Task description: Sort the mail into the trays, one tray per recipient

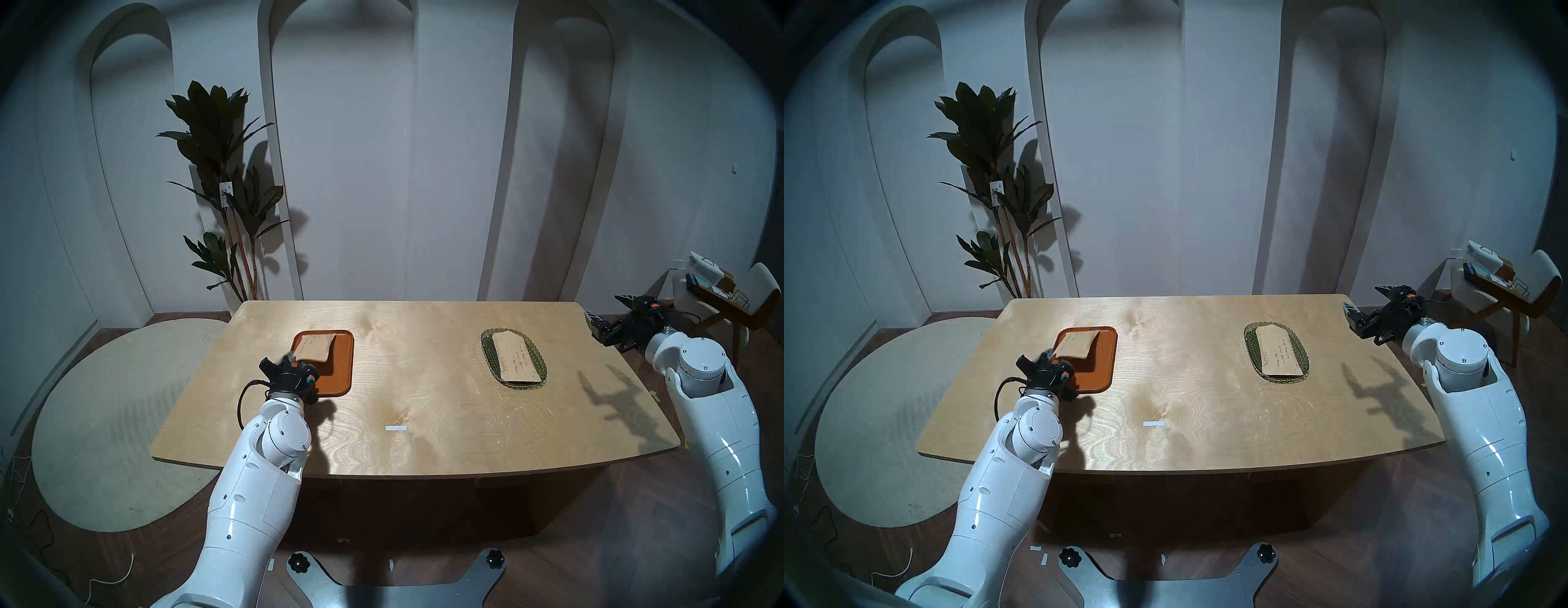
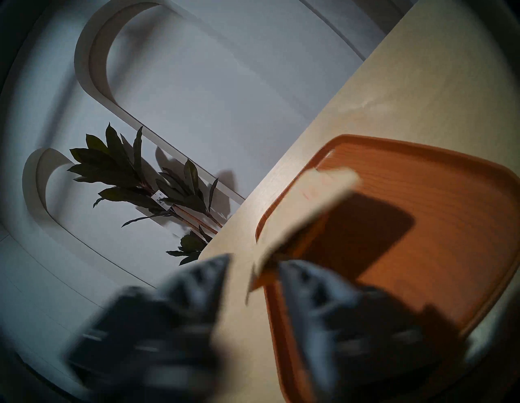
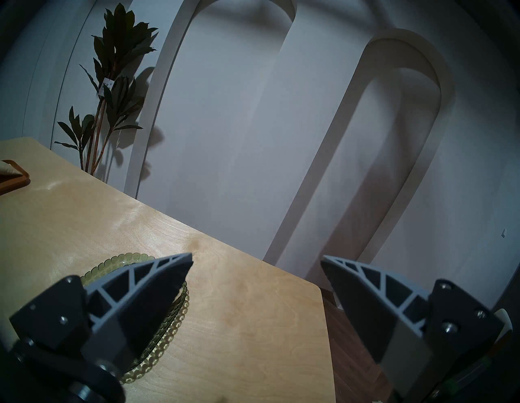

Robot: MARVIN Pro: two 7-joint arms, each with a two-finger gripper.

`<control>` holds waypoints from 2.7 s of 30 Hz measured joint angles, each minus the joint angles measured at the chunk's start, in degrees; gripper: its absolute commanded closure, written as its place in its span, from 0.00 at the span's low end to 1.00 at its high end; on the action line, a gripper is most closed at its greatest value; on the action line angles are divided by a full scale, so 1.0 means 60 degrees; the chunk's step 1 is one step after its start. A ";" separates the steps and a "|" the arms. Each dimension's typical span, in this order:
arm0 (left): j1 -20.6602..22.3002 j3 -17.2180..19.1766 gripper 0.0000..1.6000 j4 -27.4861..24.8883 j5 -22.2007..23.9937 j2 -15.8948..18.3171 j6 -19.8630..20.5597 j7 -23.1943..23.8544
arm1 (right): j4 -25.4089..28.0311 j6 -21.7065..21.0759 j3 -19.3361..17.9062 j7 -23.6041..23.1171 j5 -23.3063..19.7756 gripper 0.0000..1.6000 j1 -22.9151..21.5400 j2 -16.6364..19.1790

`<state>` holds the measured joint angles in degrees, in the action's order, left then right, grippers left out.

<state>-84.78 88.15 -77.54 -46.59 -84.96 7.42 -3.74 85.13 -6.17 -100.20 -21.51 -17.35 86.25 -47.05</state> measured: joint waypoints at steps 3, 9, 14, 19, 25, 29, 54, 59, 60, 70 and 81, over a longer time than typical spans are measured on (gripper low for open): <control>-0.0055 -0.0091 0.00 -0.0141 -0.0088 0.0053 0.0093 0.0121 | -0.0001 0.0001 0.0001 0.0001 -0.0002 0.00 0.0000 0.0002; -0.0284 -0.0360 0.00 -0.0544 -0.0310 0.0104 0.0344 0.0374 | -0.0001 0.0002 0.0005 0.0003 -0.0008 0.00 0.0000 0.0005; -0.0526 -0.0630 0.00 -0.1019 -0.0498 0.0145 0.0616 0.0718 | -0.0001 0.0002 0.0008 0.0006 -0.0010 0.00 0.0000 0.0008; -0.0871 -0.1098 0.00 -0.1745 -0.0761 0.0222 0.0991 0.1384 | -0.0001 0.0002 0.0014 0.0010 -0.0014 0.00 0.0001 0.0011; -0.1106 -0.1318 0.00 -0.2354 -0.0892 0.0228 0.1325 0.1752 | -0.0001 0.0002 0.0018 0.0015 -0.0018 0.00 0.0000 0.0013; -0.1280 -0.1402 0.00 -0.2809 -0.0961 0.0214 0.1610 0.1958 | -0.0003 0.0002 0.0022 0.0018 -0.0022 0.00 0.0000 0.0015; -0.1818 0.1411 0.00 -0.5803 0.3771 -0.1085 0.3108 0.2207 | -0.0028 -0.0002 0.0061 0.0056 -0.0052 0.00 -0.0004 0.0026; -0.1544 0.2193 0.00 -0.5994 0.4703 -0.1170 0.3420 0.1858 | -0.0031 -0.0002 0.0066 0.0062 -0.0058 0.00 -0.0004 0.0029; -0.1493 0.2316 0.00 -0.5994 0.4857 -0.1178 0.3463 0.1801 | -0.0031 -0.0002 0.0067 0.0063 -0.0059 0.00 -0.0004 0.0029; -0.0580 0.4020 0.00 -0.5267 0.6582 -0.1210 0.3639 0.1333 | -0.0031 0.0001 0.0074 0.0070 -0.0070 0.00 -0.0003 0.0041; 0.0347 0.4319 0.00 -0.3872 0.7399 -0.0653 0.3437 0.0825 | -0.0029 0.0002 0.0078 0.0072 -0.0080 0.00 0.0000 0.0055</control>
<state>-82.70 114.07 -100.78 -2.20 -88.88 28.04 1.21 84.95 -6.16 -99.73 -21.08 -17.83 86.24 -46.72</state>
